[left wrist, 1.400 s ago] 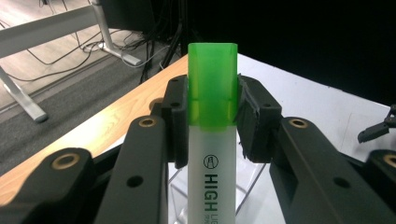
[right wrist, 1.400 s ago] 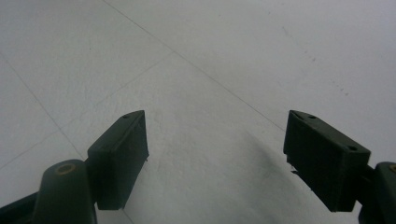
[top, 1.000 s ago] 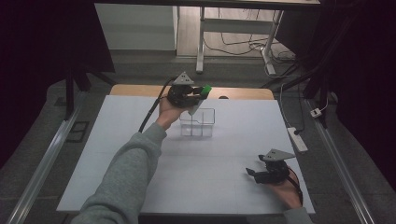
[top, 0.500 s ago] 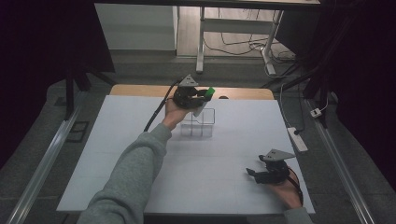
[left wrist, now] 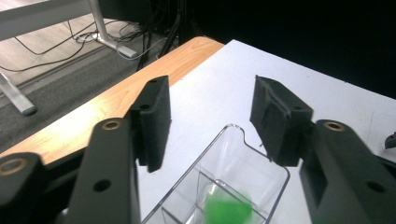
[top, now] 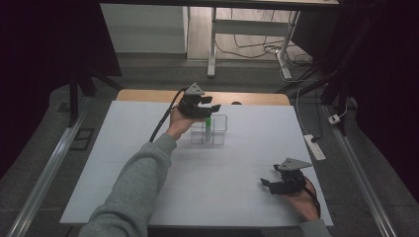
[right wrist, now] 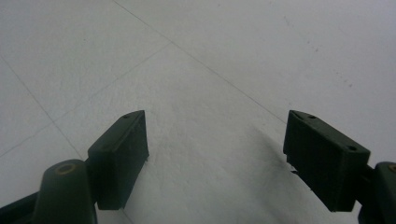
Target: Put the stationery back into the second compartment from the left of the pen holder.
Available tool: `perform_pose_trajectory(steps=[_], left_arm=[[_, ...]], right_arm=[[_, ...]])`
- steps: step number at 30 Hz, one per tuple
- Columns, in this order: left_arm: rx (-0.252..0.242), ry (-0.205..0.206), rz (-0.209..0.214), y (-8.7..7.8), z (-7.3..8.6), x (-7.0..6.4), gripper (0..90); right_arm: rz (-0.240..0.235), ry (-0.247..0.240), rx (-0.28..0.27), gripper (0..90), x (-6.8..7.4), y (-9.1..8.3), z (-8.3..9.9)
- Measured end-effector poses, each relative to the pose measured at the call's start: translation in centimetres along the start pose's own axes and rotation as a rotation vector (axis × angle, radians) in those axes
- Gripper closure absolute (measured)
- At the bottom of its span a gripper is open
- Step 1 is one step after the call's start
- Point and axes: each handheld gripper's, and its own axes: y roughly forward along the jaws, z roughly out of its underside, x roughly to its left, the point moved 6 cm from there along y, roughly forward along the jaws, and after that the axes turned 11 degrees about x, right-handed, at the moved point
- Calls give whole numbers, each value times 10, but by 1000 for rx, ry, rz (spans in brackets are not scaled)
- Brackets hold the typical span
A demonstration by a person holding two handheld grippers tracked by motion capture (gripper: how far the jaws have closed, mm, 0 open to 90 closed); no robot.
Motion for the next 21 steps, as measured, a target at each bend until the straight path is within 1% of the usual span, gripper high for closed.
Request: perform_pose_trajectory(steps=[4,6,8,9,12,17,21], left_arm=[[6,-4,13,-5,4,0,446],[12,-2,6,-8,8,1,445],[20,-8,13,-10,11,1,446],[23,-7,15,-12,13,2,447],[38,0,22,-14,19,2,448],[53,1,23,-22,30,2,449],[68,5,13,-30,39,0,450]], right_arm=[[1,-1,2,219,0,0,0],[2,-1,2,219,0,0,0],[6,2,-3,219,0,0,0],[-1,4,-6,219,0,0,0],[-2,2,-2,220,-1,-1,1],[-1,1,2,220,0,-1,1],[0,0,-3,221,1,-2,1]])
